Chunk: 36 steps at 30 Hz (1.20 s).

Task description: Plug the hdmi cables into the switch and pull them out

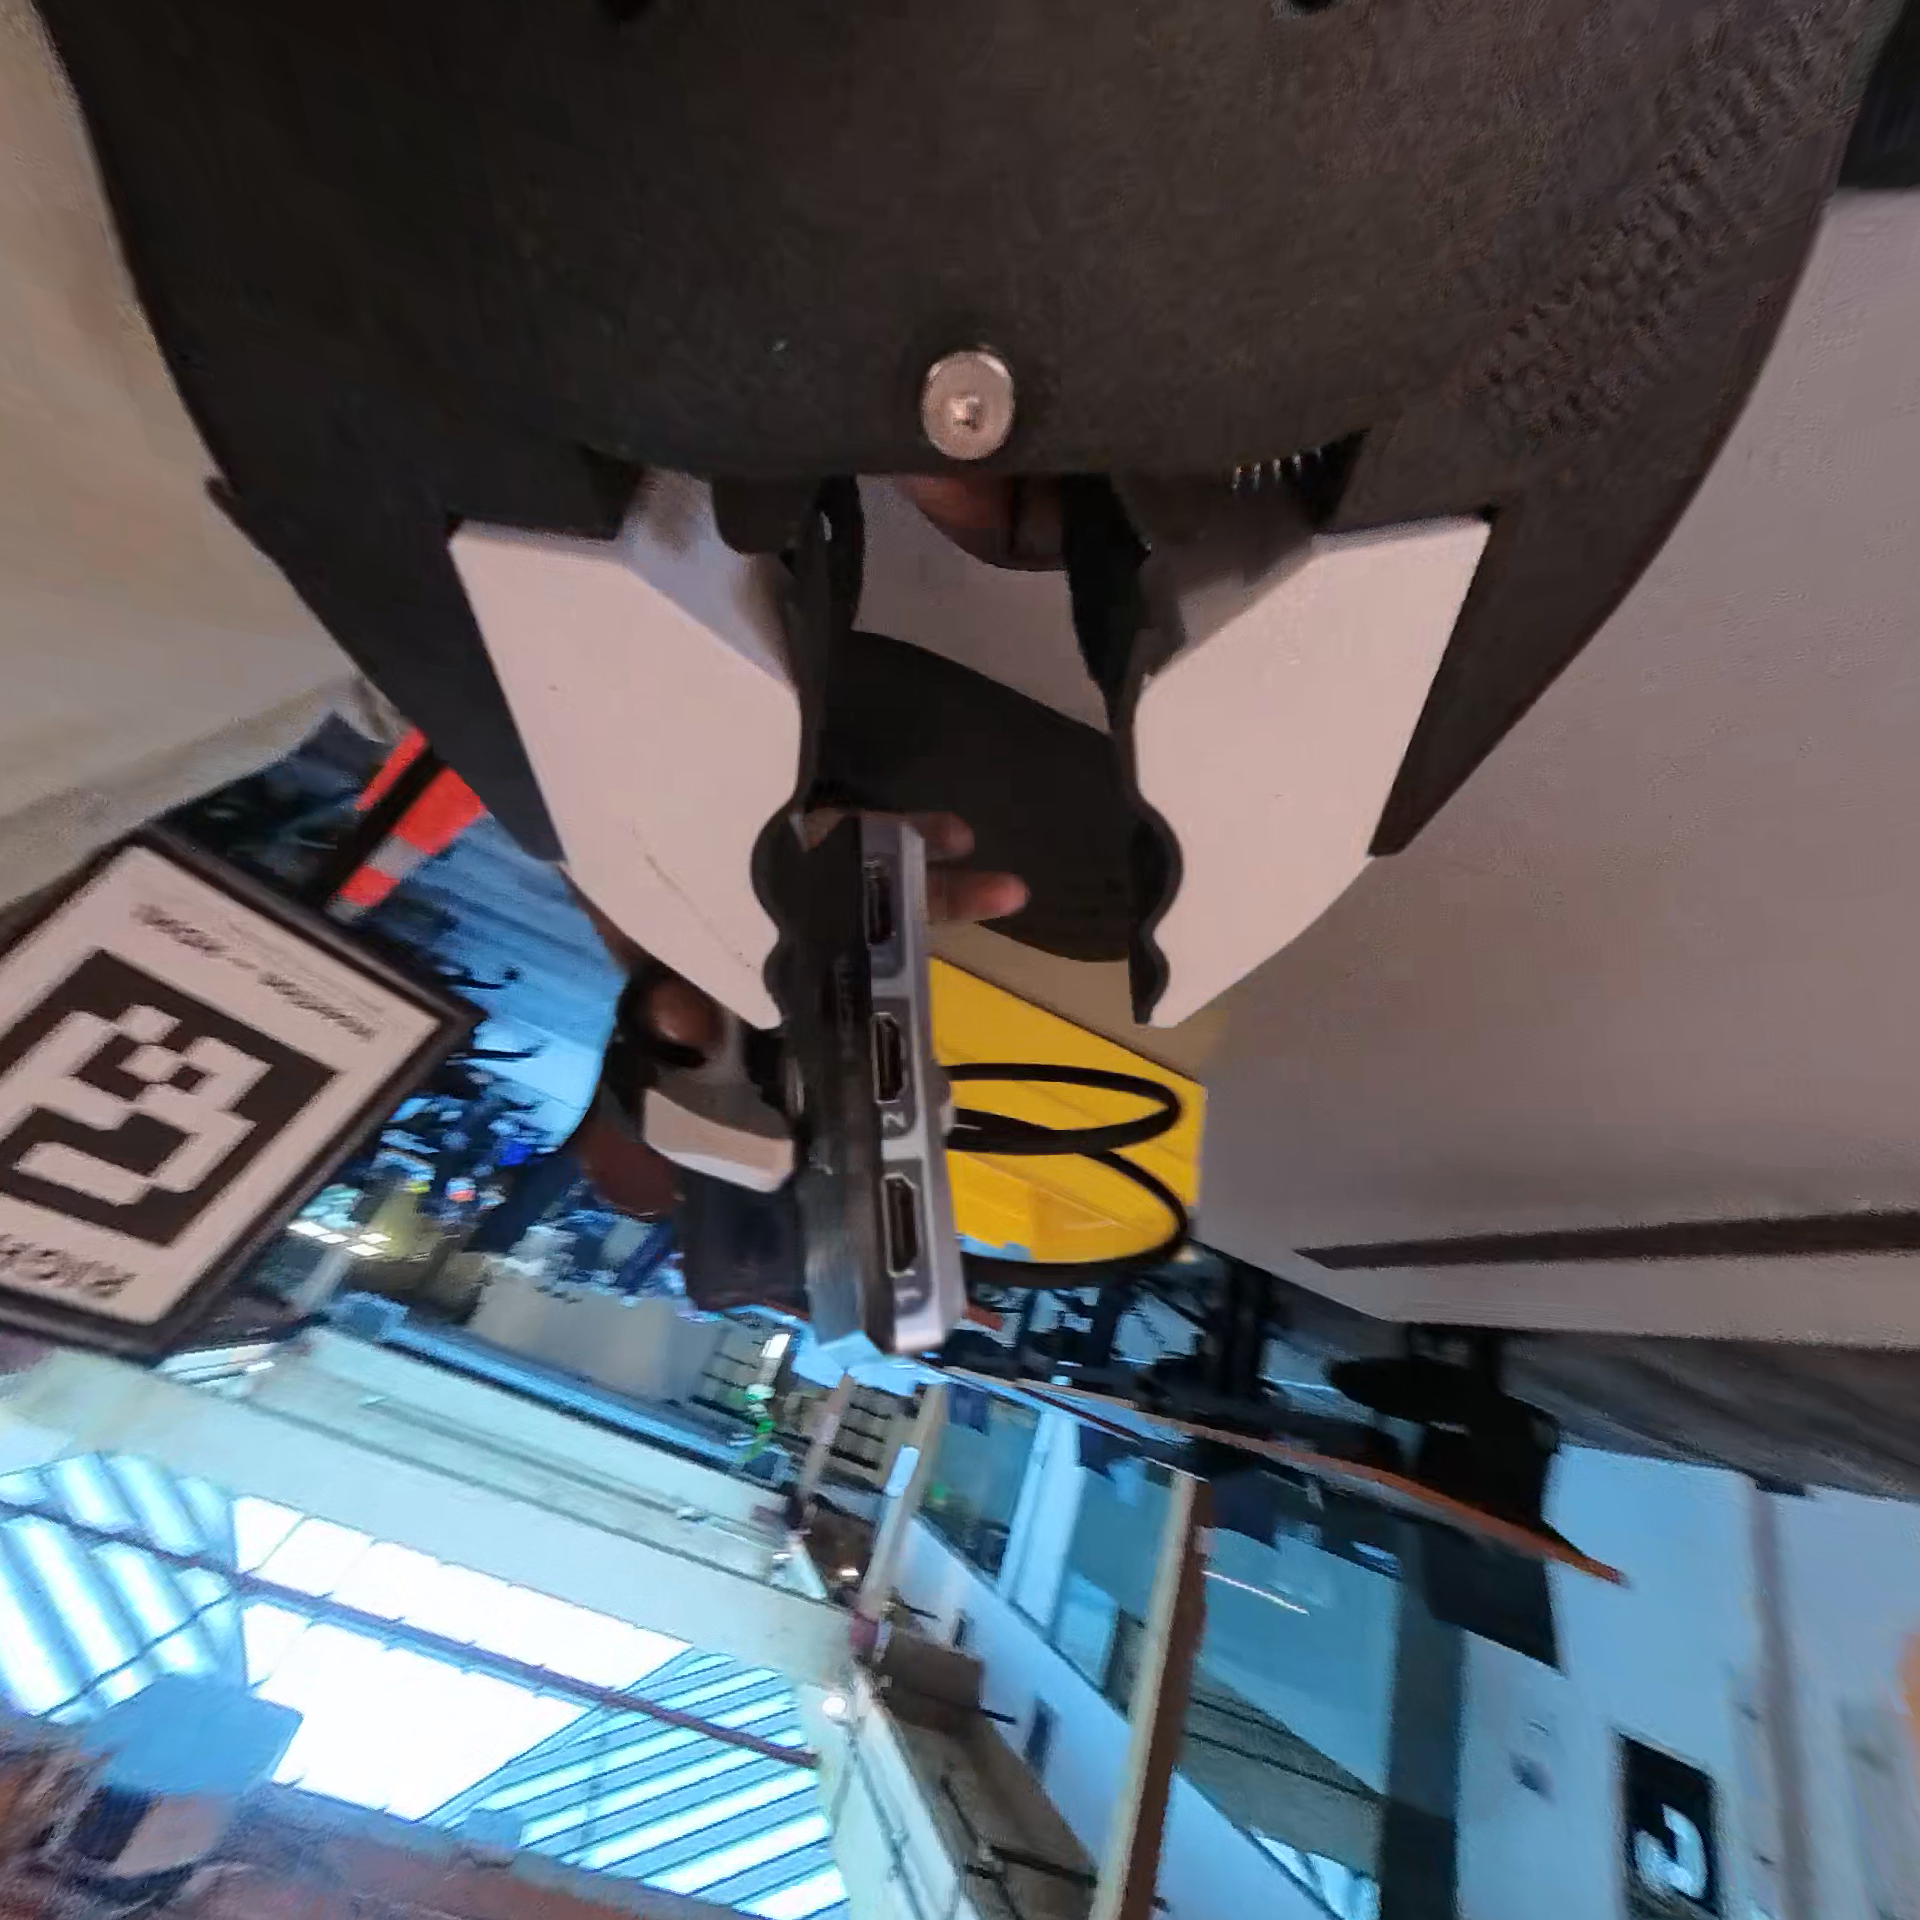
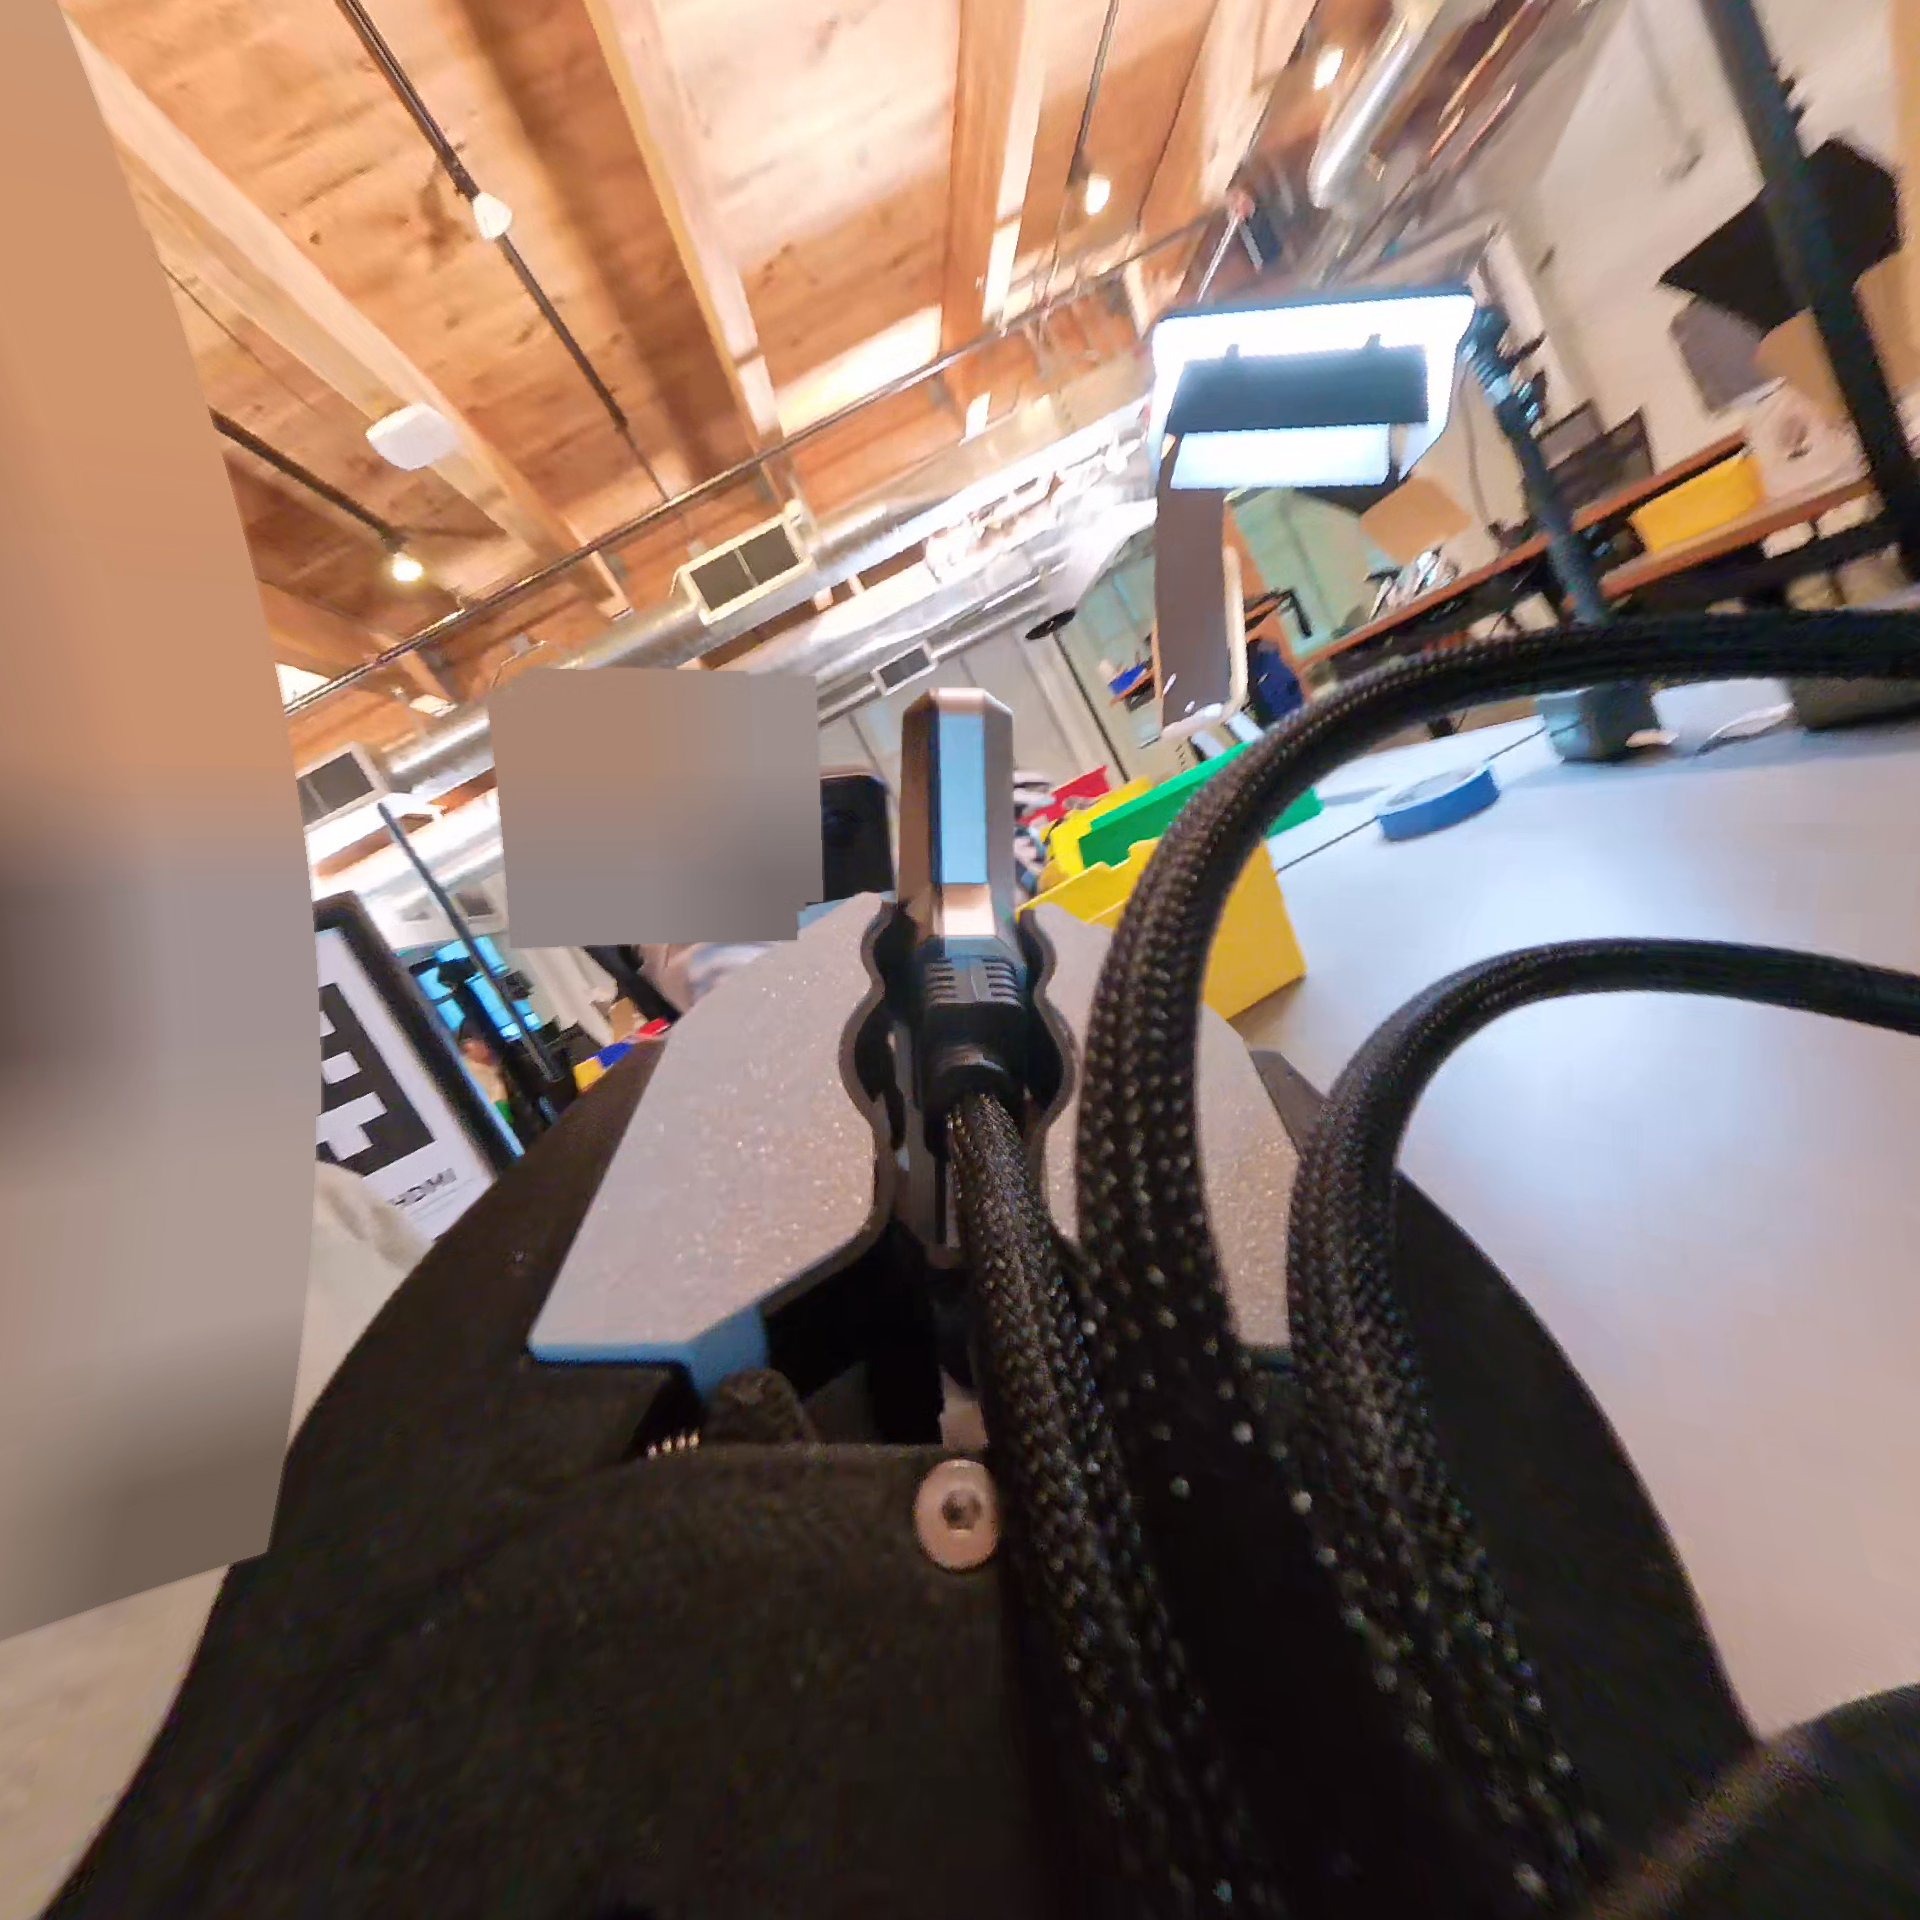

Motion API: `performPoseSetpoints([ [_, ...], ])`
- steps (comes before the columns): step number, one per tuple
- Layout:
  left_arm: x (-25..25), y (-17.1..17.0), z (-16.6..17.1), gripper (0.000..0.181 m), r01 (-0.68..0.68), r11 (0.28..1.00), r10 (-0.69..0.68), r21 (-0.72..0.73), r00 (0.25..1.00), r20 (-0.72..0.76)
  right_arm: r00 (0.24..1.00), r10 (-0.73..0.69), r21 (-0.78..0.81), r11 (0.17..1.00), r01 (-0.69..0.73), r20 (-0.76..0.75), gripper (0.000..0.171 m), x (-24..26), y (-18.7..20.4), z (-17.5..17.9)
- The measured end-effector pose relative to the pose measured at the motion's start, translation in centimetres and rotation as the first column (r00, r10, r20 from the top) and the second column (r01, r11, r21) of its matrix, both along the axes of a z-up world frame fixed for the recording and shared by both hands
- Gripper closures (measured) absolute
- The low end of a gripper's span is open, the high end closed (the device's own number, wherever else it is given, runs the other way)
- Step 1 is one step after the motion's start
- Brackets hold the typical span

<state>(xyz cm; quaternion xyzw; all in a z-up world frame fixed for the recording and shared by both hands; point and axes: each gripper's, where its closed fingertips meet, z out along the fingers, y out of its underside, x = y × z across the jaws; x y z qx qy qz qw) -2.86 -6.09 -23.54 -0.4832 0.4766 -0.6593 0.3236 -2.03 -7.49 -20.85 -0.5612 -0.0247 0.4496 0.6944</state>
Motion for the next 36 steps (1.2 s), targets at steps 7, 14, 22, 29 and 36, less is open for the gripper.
performPoseSetpoints([
  [7, 1.0, -2.3, -1.8, 0.160, 0.129, 0.984, -0.132, -0.119, 0.991, -0.013, 0.995, 0.097, -0.157, 0.983, -0.095, 0.002, 0.143, -0.6, 1.1, -2.5],
  [14, 0.3, 4.0, -1.5, 0.160, -0.049, 0.902, 0.063, -0.430, 0.998, 0.020, 0.890, 0.271, -0.330, 0.932, -0.148, 0.366, 0.118, 0.1, -3.0, -6.1],
  [22, 1.7, 2.5, -2.7, 0.160, -0.111, 0.910, 0.086, -0.399, 0.993, -0.080, 0.201, -0.217, 0.161, 0.952, 0.262, 0.955, 0.106, 3.3, -3.0, -5.0],
  [29, 2.7, -0.7, -3.8, 0.160, -0.037, 0.932, -0.017, -0.361, 0.989, -0.146, -0.262, -0.190, 0.274, 0.901, 0.337, 0.946, 0.117, 5.2, 0.5, -9.4],
  [36, 2.2, -1.9, -4.0, 0.150, 0.076, 0.952, -0.132, -0.296, 0.975, -0.177, -0.187, -0.152, 0.209, 0.917, 0.339, 0.970, 0.148, 6.3, -0.6, -10.0],
])
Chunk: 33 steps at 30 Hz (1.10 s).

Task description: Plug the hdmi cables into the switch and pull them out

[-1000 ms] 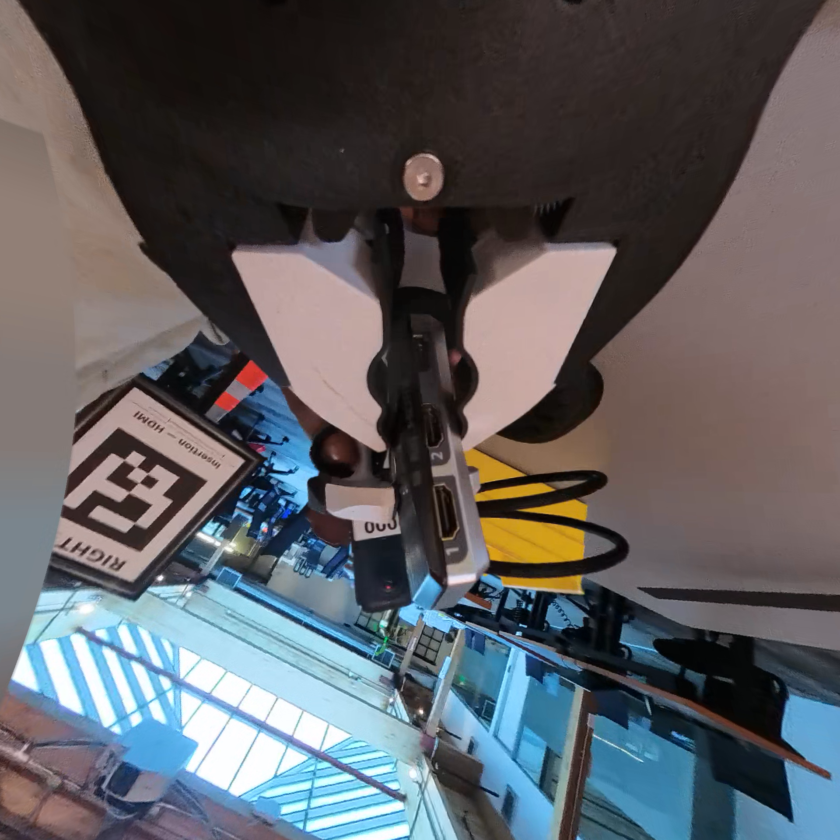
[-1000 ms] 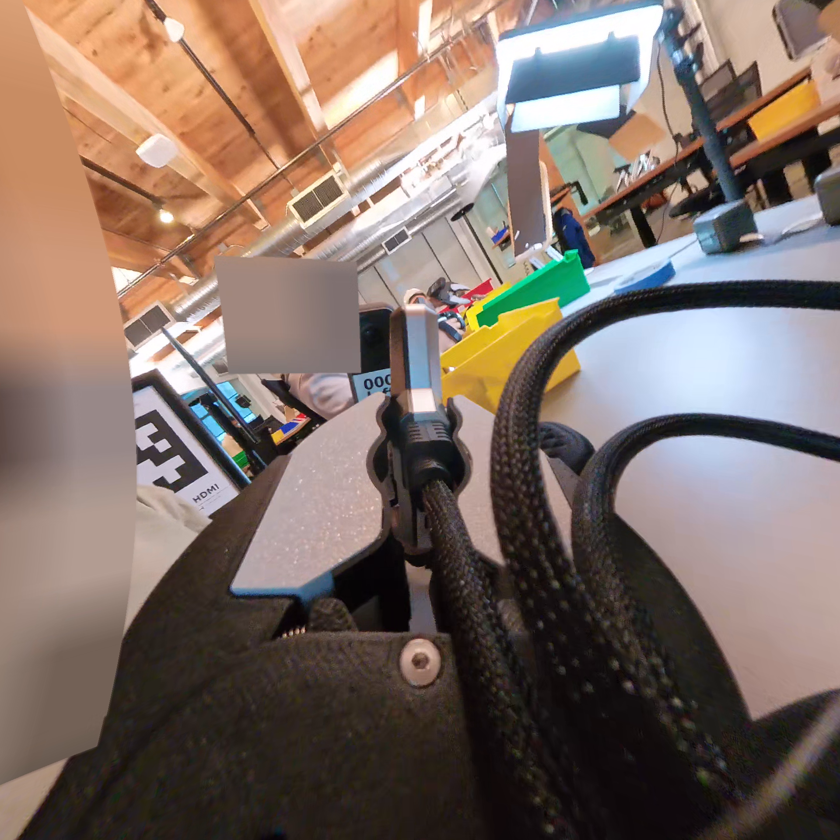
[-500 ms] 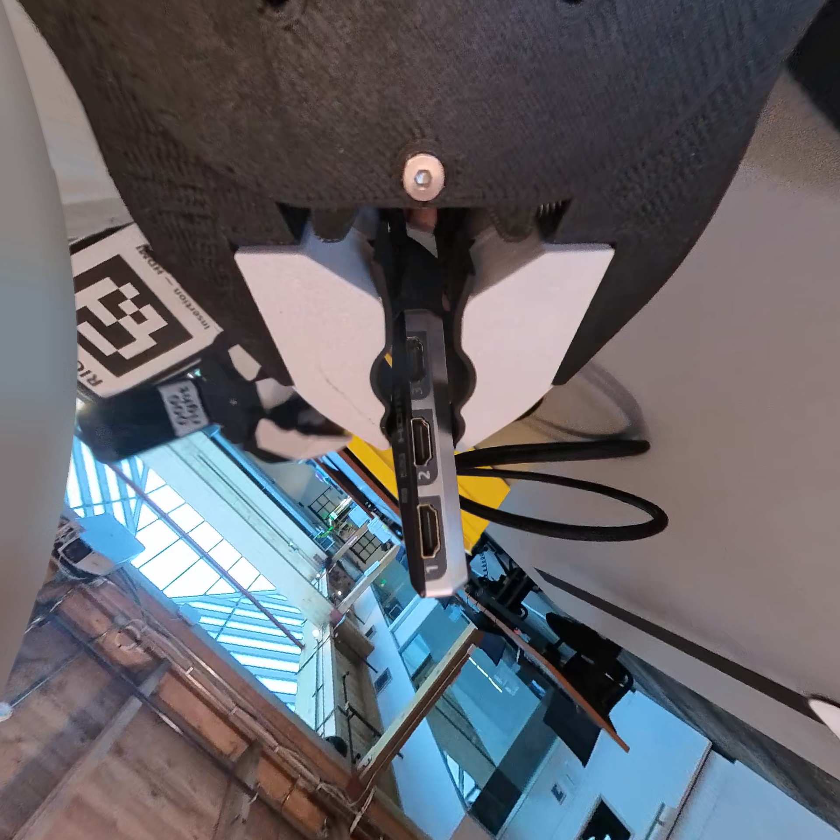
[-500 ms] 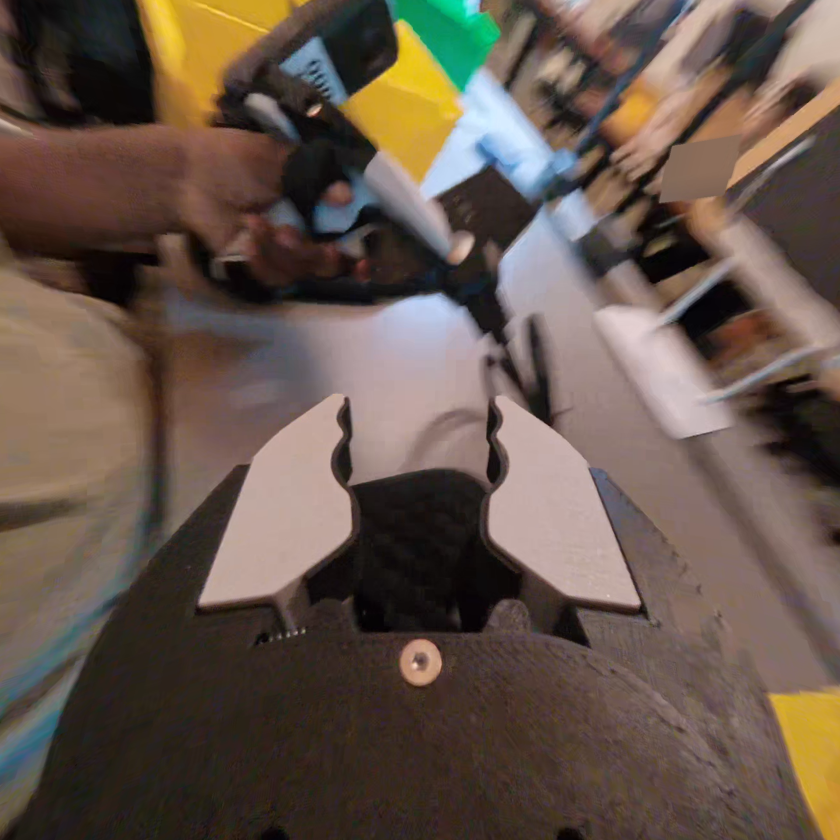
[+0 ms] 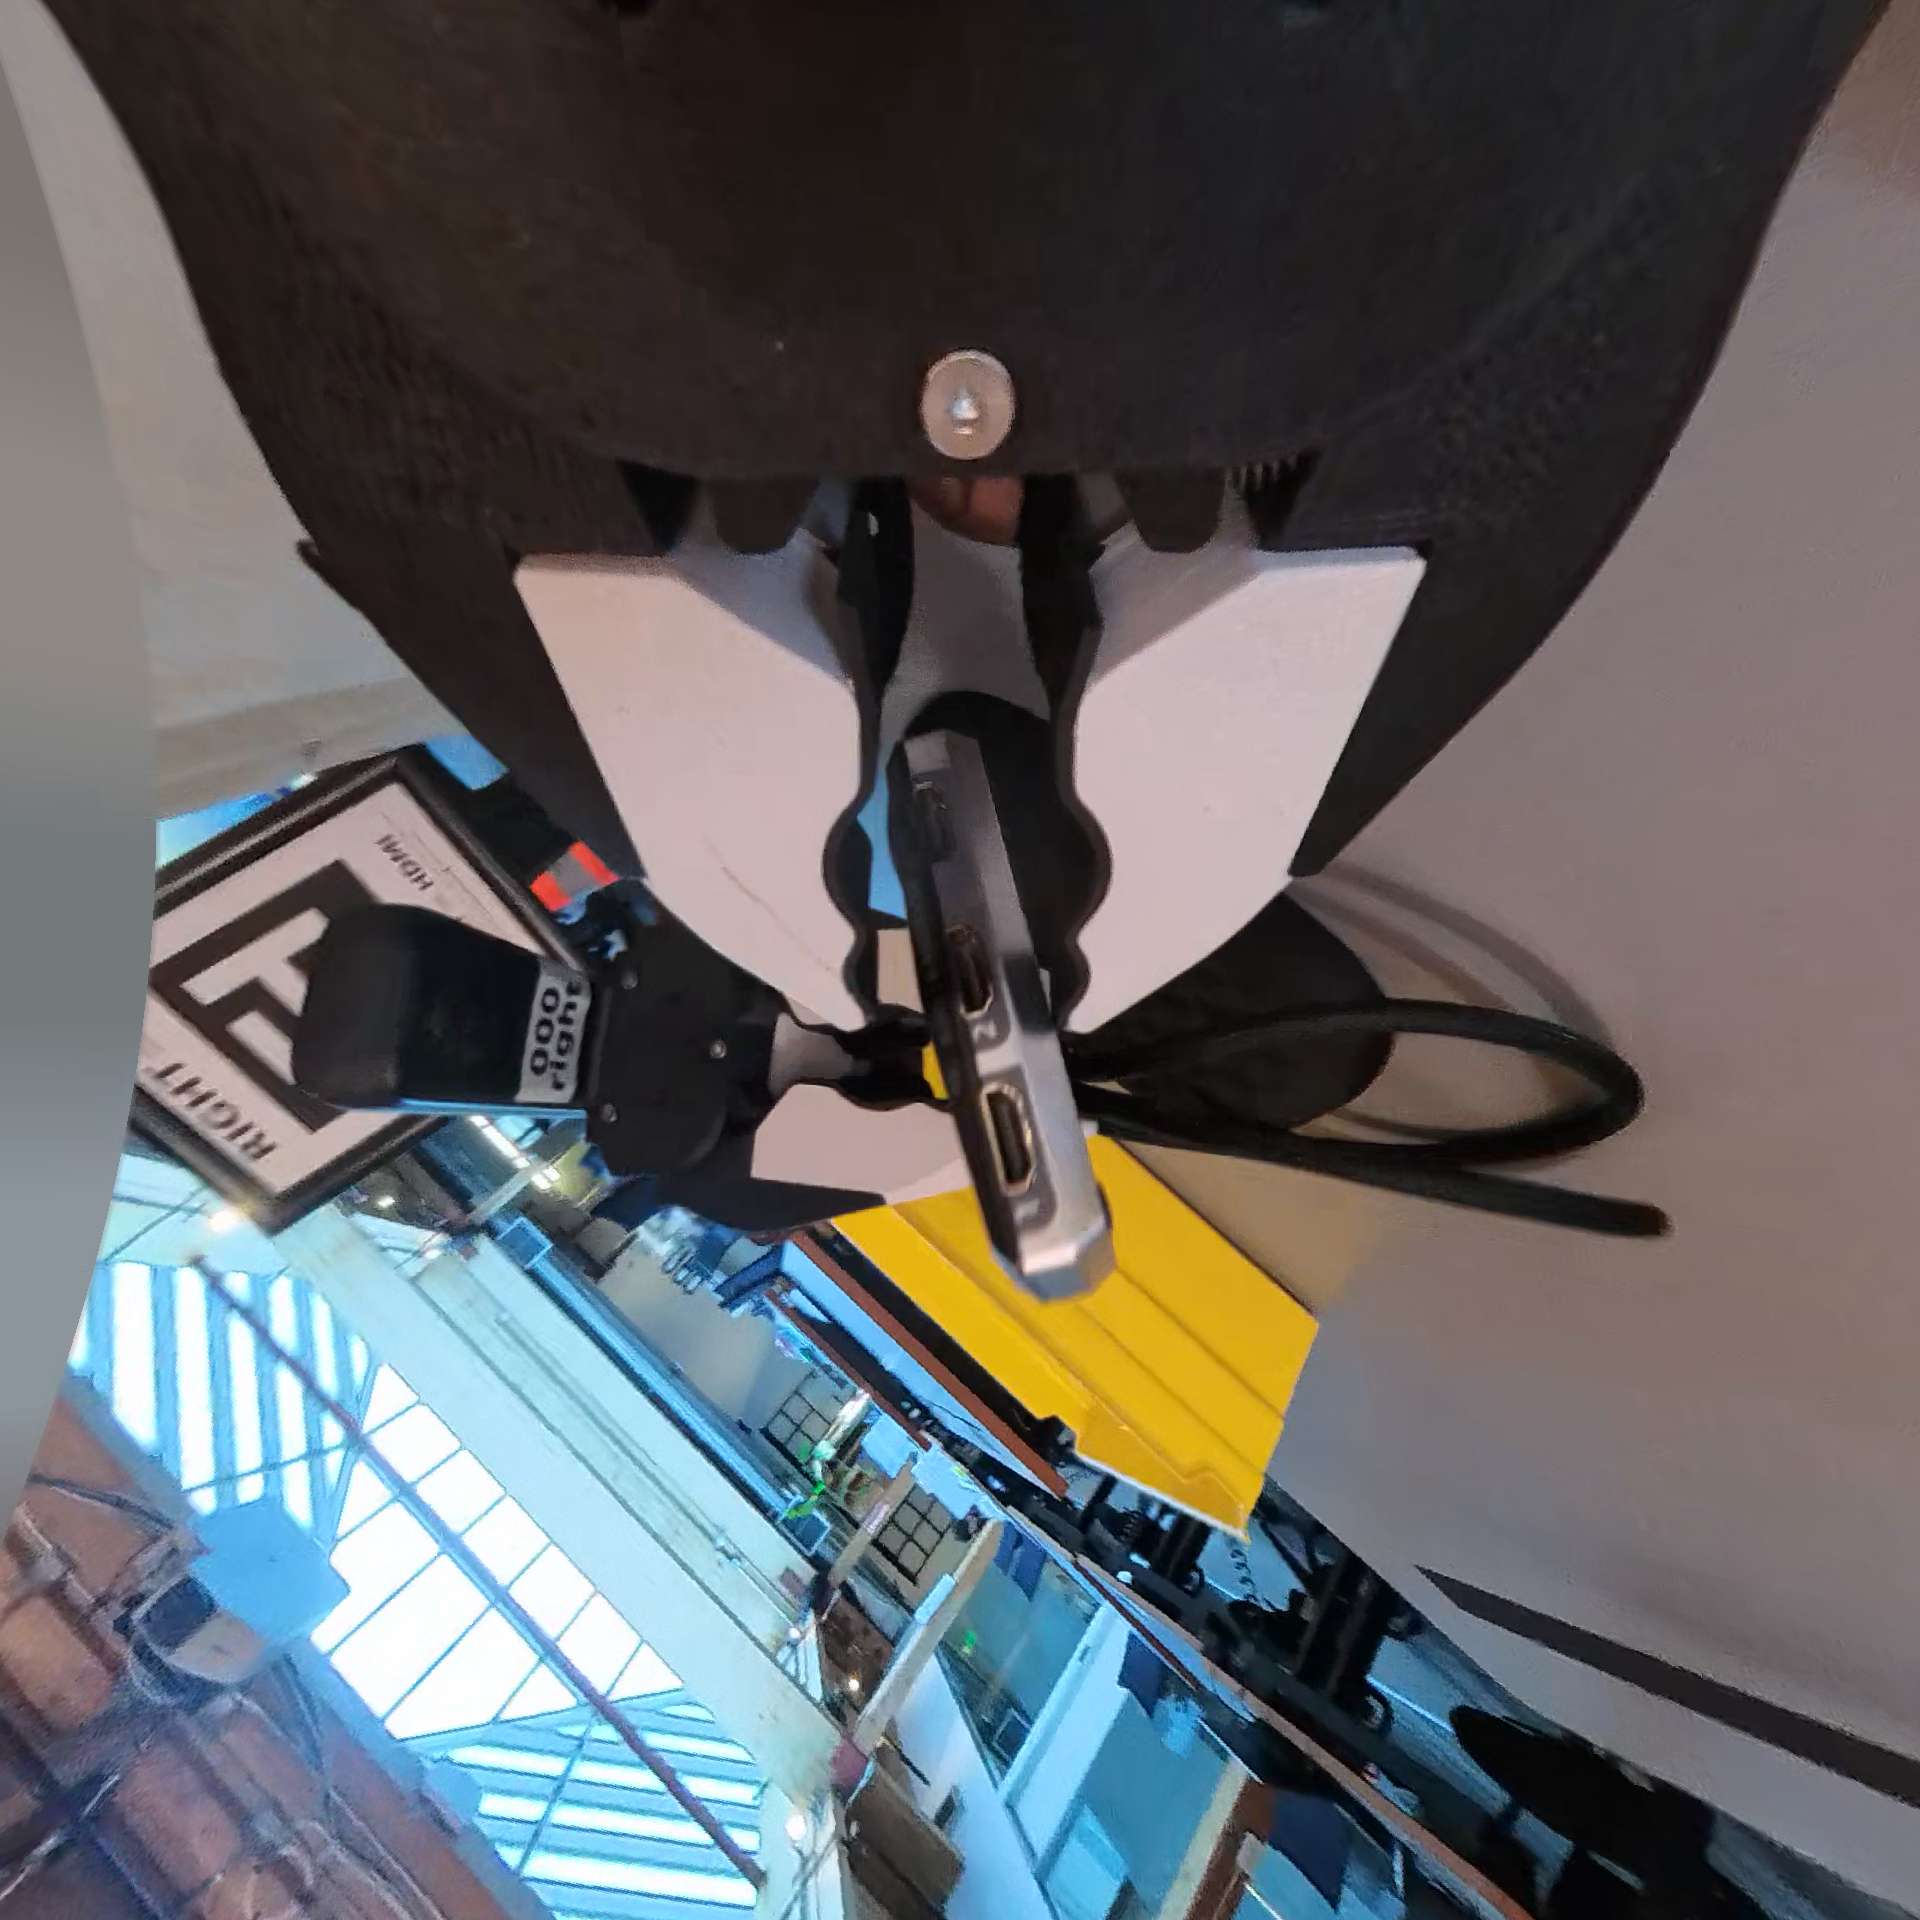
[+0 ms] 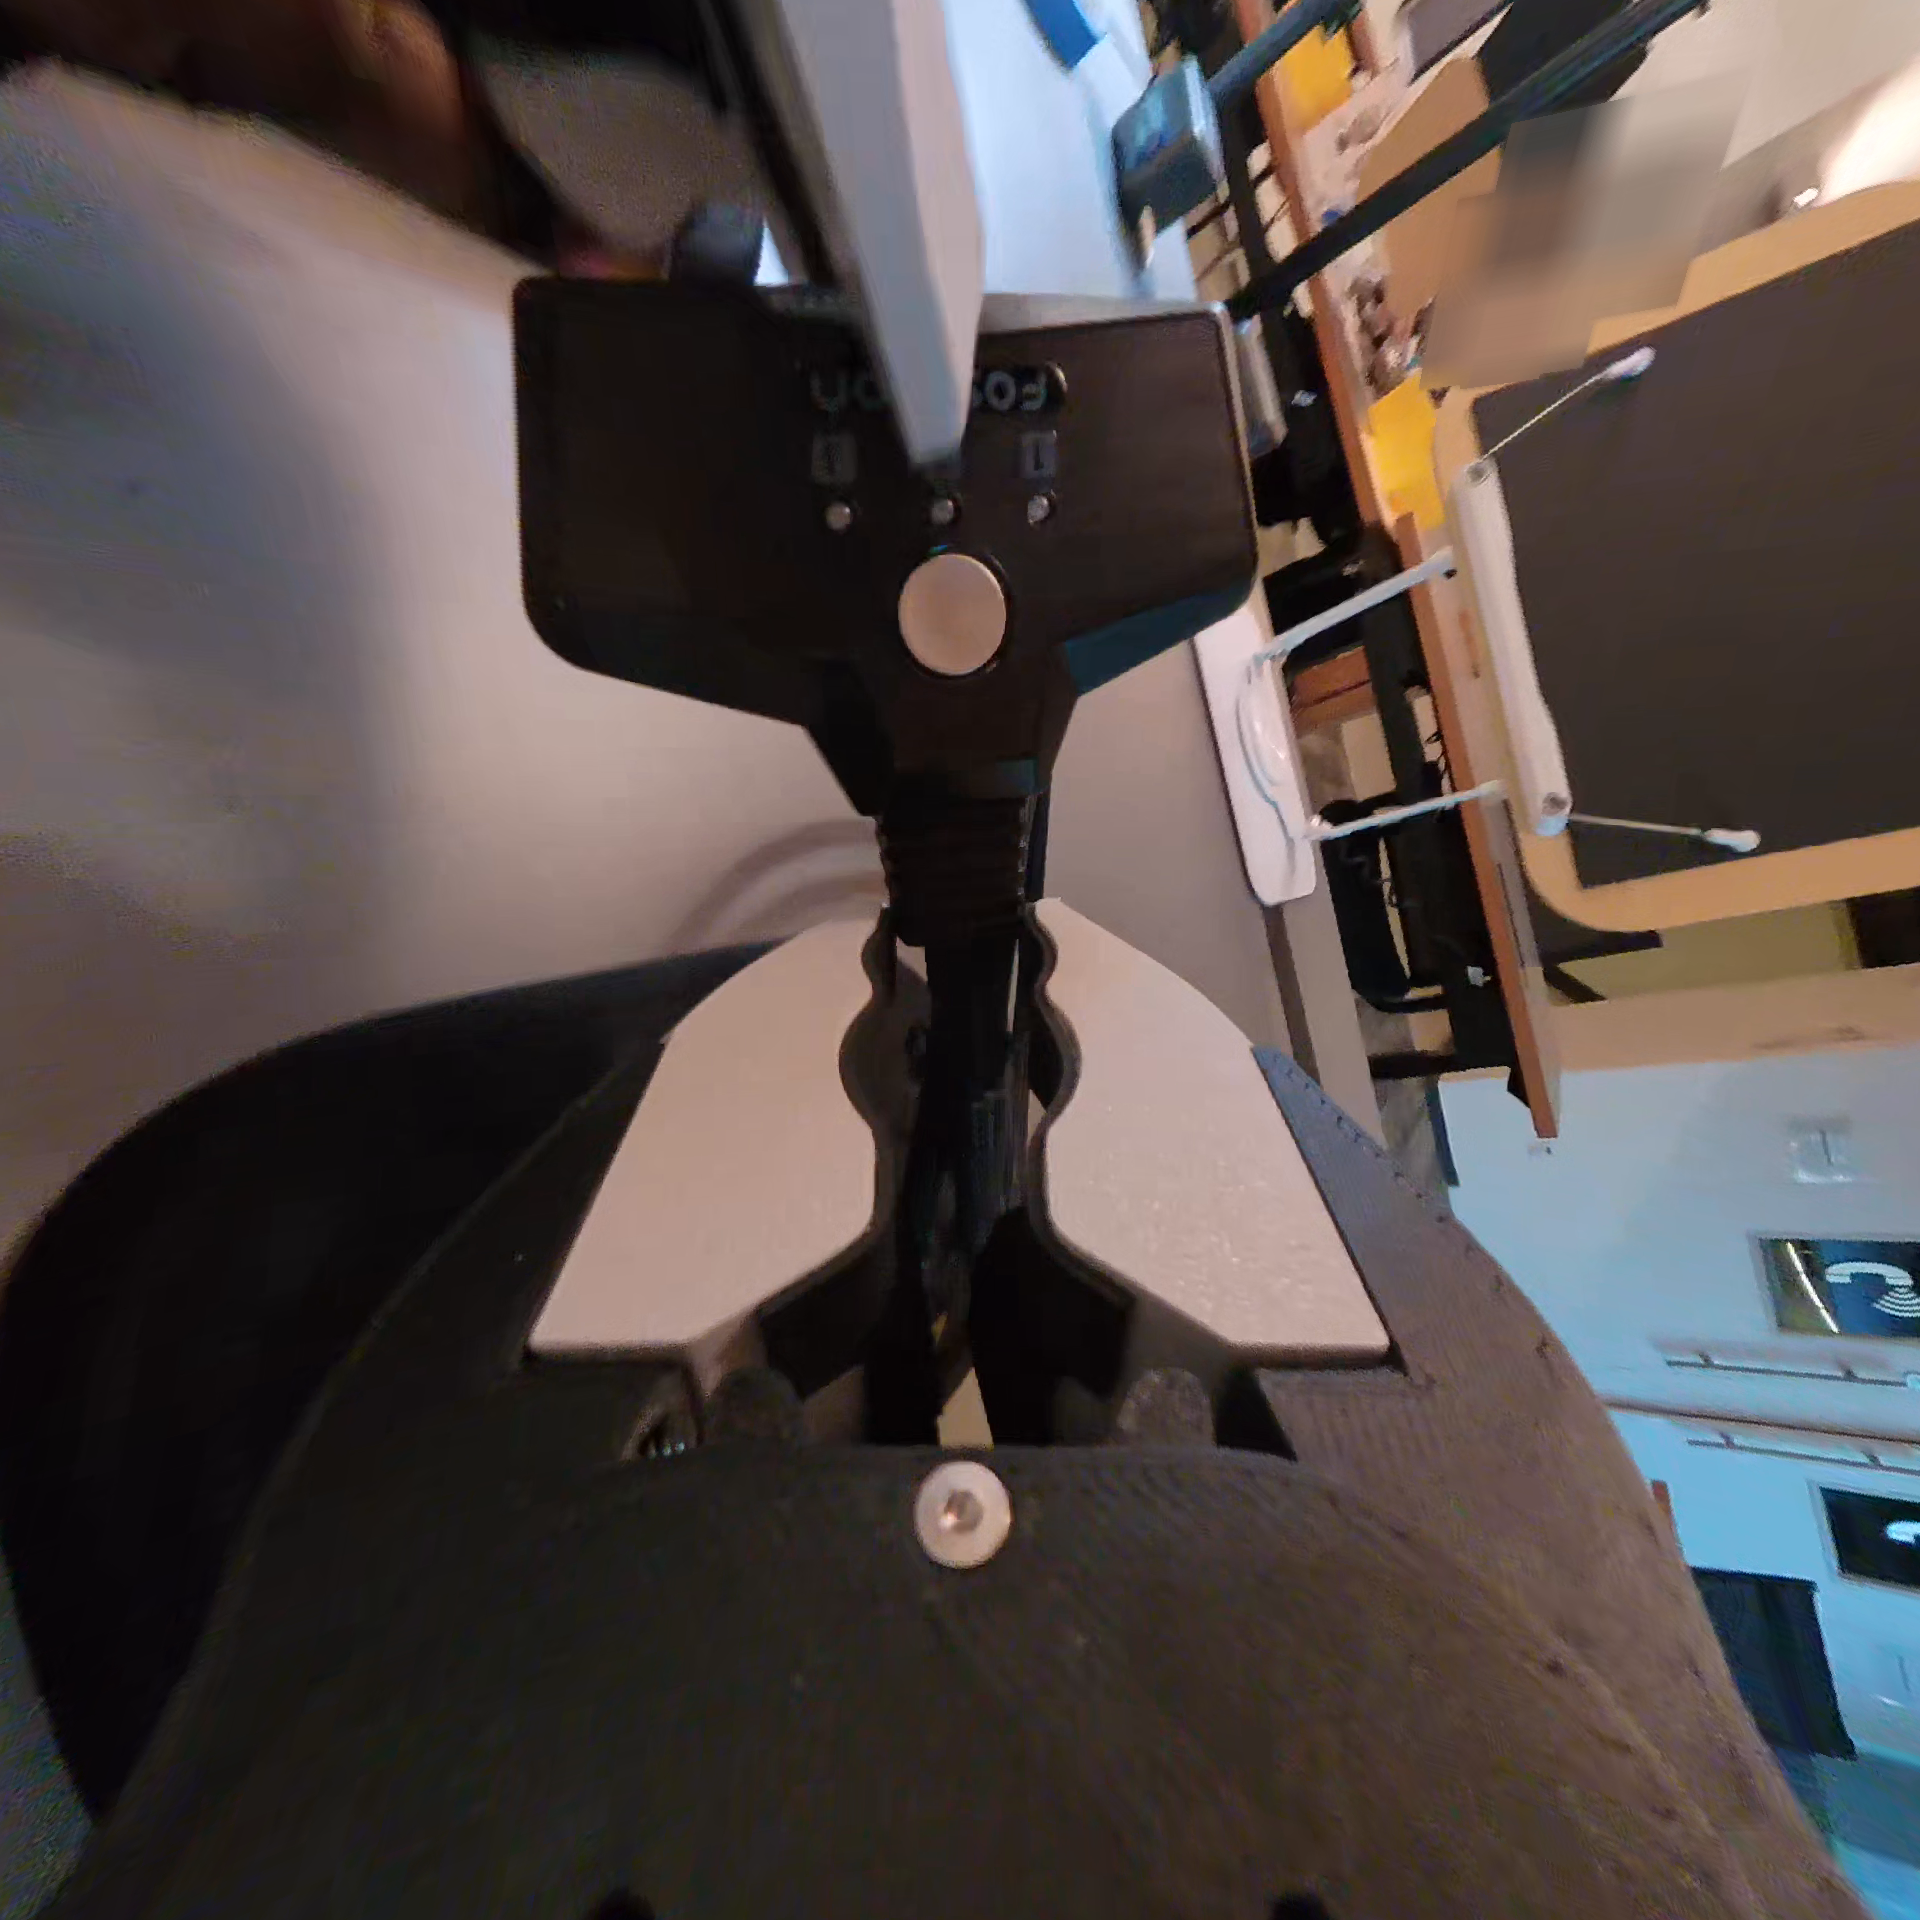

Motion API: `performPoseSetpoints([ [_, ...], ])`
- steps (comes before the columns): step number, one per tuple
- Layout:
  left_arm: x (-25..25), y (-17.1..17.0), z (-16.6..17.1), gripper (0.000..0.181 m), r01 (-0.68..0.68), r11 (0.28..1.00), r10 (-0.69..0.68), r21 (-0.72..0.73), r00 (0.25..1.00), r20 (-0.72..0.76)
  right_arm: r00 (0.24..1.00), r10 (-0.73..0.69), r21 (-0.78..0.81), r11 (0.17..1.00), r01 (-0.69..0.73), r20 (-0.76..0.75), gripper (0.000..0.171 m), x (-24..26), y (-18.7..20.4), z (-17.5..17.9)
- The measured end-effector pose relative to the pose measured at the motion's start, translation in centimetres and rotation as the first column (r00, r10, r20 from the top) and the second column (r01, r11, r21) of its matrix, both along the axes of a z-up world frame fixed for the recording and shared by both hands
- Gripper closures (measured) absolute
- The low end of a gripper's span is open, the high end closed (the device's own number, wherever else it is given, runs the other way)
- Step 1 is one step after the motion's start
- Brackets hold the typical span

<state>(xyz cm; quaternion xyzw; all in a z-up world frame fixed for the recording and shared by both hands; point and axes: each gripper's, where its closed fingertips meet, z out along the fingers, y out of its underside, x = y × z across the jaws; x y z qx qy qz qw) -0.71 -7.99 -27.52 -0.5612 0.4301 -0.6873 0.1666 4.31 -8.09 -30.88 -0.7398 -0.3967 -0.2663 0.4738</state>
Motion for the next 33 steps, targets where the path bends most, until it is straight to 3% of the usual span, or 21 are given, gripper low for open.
performPoseSetpoints([
  [4, -1.4, 2.9, 0.5, 0.147, -0.128, 0.971, 0.130, 0.200, 0.992, 0.001, 0.999, -0.009, -0.110, 0.994, 0.013, 0.038, 0.148, 1.0, -0.9, -1.8],
  [8, -4.0, 5.6, 2.6, 0.148, -0.239, 0.893, 0.234, 0.381, 0.970, 0.060, 0.991, -0.047, -0.240, 0.968, 0.076, 0.127, 0.148, 2.5, -1.7, -4.2],
  [15, -10.8, 10.0, 6.6, 0.148, -0.445, 0.569, 0.463, 0.692, 0.869, 0.178, 0.995, -0.009, -0.254, 0.967, 0.033, 0.095, 0.145, 2.1, -2.1, -4.3],
  [18, -16.0, 13.1, 8.7, 0.148, -0.531, 0.354, 0.620, 0.770, 0.750, 0.232, 0.996, -0.010, -0.256, 0.966, 0.032, 0.087, 0.139, 2.1, -2.3, -4.2],
  [21, -22.9, 16.3, 10.6, 0.148, -0.601, 0.158, 0.778, 0.783, 0.564, 0.275, 0.999, -0.002, -0.241, 0.970, 0.014, 0.047, 0.137, 2.0, -2.7, -3.6],
  [24, -29.3, 18.6, 10.8, 0.148, -0.604, 0.030, 0.881, 0.796, 0.392, 0.264, 1.000, 0.003, -0.192, 0.981, -0.005, -0.006, 0.133, 2.1, -3.2, -2.4],
  [26, -32.8, 20.2, 9.5, 0.148, -0.572, -0.002, 0.938, 0.820, 0.284, 0.199, 1.000, -0.004, -0.134, 0.991, 0.000, -0.029, 0.132, 2.4, -3.4, -1.2],
  [28, -35.3, 21.4, 7.5, 0.149, -0.522, 0.017, 0.974, 0.853, 0.202, 0.105, 0.999, 0.004, -0.095, 0.995, -0.009, -0.052, 0.133, 2.4, -3.8, -0.2],
  [33, -35.7, 23.1, 1.6, 0.148, -0.453, 0.245, 0.960, 0.857, 0.239, -0.148, 0.997, 0.021, -0.023, 0.999, -0.023, -0.070, 0.133, 2.2, -4.2, 1.5],
])
